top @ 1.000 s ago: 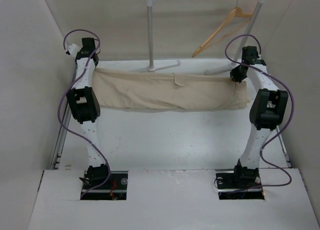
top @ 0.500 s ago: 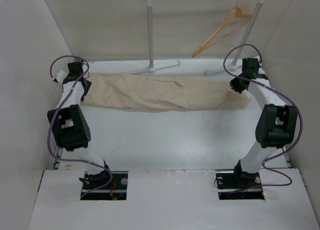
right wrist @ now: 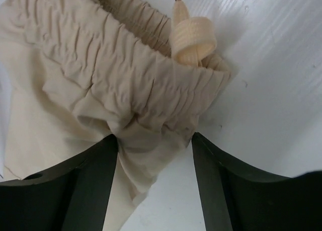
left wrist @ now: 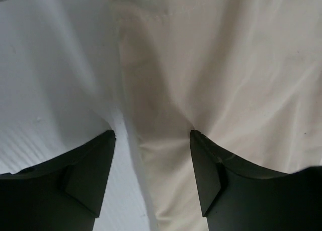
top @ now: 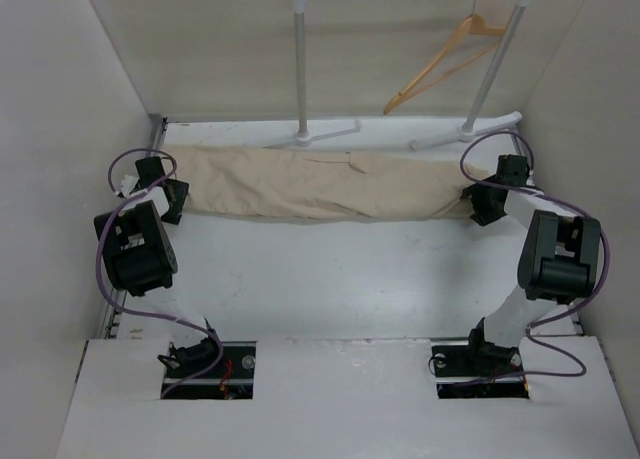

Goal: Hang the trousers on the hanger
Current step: Fold the trousers at the center of the board.

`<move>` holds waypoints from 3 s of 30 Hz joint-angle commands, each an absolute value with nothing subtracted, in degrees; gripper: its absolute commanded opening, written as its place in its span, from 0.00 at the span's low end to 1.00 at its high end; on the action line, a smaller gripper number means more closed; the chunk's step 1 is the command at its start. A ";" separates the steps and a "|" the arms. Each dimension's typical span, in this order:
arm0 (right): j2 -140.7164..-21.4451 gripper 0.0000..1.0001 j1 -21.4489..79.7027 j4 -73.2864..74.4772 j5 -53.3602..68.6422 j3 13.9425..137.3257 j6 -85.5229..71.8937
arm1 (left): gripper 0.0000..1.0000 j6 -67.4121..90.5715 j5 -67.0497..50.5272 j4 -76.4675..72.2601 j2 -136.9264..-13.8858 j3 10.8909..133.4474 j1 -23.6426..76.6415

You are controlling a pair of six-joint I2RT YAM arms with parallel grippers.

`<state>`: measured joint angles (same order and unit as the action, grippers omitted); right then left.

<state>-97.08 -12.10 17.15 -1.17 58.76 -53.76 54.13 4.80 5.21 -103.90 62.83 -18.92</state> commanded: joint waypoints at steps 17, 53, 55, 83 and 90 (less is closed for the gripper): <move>-83.94 0.75 -20.35 6.24 2.99 47.64 -56.16 | 0.58 57.57 -1.67 -4.48 -101.59 57.91 -22.02; -70.34 0.00 -27.19 17.66 -3.26 33.24 -57.22 | 0.00 52.57 13.70 16.87 -94.58 57.40 -23.86; -66.29 0.00 -28.34 19.41 -2.64 30.60 -56.26 | 0.01 52.21 15.46 18.01 -91.60 54.77 -23.87; -56.51 0.29 -27.99 22.32 -0.62 25.49 -53.88 | 0.48 54.40 19.69 24.96 -62.14 45.97 8.12; -42.79 0.84 -12.19 37.00 -6.31 45.07 -58.10 | 0.48 53.53 20.39 23.21 -63.54 47.54 17.08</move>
